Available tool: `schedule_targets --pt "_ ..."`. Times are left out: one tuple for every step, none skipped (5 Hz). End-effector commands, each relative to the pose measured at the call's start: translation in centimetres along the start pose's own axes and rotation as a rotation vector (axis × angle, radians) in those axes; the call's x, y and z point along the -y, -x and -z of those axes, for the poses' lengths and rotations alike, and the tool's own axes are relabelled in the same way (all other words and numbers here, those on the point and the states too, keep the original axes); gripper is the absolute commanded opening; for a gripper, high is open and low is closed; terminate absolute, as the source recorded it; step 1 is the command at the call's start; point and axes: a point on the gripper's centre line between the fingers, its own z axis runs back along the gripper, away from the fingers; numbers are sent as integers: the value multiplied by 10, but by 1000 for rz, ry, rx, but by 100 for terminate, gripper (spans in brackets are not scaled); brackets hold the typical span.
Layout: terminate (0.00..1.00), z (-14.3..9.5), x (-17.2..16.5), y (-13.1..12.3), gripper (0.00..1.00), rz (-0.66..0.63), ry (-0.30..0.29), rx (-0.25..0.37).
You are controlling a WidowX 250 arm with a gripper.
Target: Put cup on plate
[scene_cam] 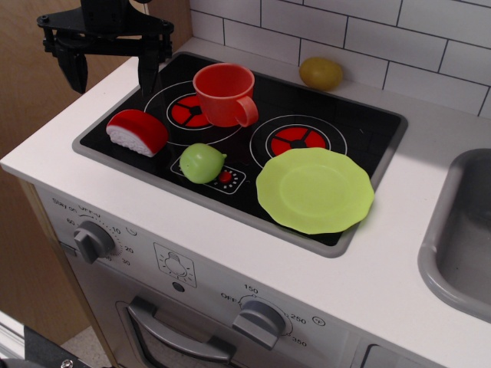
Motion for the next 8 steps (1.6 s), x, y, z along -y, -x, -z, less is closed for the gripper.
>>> schedule_targets --pt "0 0 0 0 100 0 0 0" --pt "0 -21 24 12 100 -27 44 -4" --pt "0 -36 45 18 100 -82 98 21" --pt "0 -44 67 20 100 -125 152 0" --pt "0 -38 95 21 100 -217 186 -4" --pt "0 -34 112 18 100 -311 195 -1" --pt "0 -26 125 10 100 -363 184 -74" --pt "0 -14 131 8 100 -393 174 -69"
